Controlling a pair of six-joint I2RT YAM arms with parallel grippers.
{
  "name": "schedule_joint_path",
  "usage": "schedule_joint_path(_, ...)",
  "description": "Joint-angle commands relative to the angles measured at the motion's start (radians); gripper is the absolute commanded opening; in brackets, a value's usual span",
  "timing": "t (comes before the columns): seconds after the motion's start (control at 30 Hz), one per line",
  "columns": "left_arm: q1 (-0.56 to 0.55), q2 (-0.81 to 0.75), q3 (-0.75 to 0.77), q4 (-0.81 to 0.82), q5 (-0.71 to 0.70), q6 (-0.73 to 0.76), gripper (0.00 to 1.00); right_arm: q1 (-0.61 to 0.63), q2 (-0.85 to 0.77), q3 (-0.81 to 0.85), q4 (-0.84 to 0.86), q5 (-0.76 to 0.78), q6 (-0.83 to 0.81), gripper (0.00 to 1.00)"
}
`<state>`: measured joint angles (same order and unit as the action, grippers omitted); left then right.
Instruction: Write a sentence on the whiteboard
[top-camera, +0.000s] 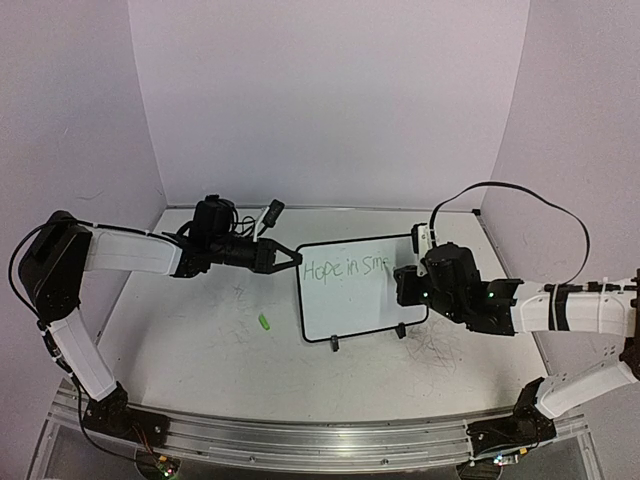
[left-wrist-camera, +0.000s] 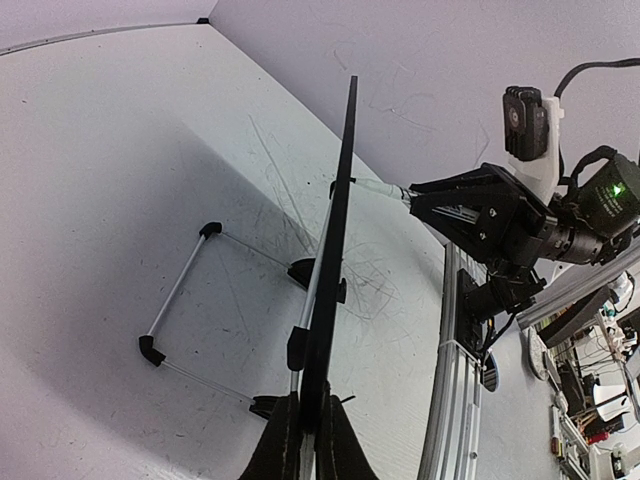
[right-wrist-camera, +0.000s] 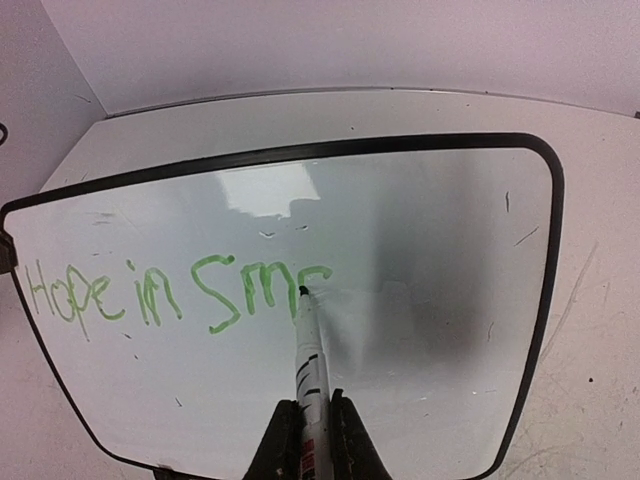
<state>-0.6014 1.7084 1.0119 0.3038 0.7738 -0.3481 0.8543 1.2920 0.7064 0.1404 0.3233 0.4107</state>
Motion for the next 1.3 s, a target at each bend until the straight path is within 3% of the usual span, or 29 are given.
schedule_joint_path(0.0, 0.006, -0.048, 0.003, 0.027, 0.004, 0.0, 0.0, 0.0, -0.015, -0.012, -0.037, 0.022, 0.011, 0.0)
schedule_joint_path(1.27, 0.006, -0.054, 0.002, 0.027, 0.0, 0.004, 0.0, 0.0, 0.013, 0.049, 0.013, 0.083, -0.018, 0.0)
